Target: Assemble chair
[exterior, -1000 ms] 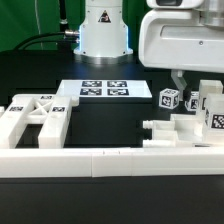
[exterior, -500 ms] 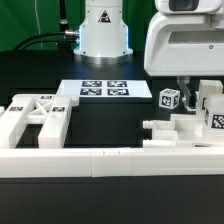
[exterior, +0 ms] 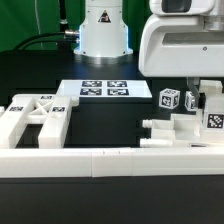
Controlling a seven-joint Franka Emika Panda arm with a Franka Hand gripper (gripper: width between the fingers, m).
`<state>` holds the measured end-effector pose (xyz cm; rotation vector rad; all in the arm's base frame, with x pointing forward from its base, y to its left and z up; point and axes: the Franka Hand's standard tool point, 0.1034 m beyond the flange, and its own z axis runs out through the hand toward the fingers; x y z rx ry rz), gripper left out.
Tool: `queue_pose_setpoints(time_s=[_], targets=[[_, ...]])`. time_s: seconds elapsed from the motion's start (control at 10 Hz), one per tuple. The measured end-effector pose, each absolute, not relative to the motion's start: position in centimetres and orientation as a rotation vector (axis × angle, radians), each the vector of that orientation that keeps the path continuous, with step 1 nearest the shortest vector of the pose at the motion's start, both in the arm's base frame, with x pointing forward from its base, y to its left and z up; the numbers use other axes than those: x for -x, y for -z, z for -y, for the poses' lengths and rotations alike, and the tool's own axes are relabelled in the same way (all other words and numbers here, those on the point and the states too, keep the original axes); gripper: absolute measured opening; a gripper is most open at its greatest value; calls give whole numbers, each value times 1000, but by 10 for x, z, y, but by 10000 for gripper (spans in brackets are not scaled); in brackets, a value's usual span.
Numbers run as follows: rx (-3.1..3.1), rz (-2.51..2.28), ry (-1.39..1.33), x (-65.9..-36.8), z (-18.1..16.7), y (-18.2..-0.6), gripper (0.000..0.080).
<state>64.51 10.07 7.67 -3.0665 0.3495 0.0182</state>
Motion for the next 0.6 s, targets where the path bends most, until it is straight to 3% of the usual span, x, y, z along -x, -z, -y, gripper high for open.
queue_pose_setpoints(time_s=[0.6], targets=[[2822, -1269, -42, -642, -112, -76, 285]])
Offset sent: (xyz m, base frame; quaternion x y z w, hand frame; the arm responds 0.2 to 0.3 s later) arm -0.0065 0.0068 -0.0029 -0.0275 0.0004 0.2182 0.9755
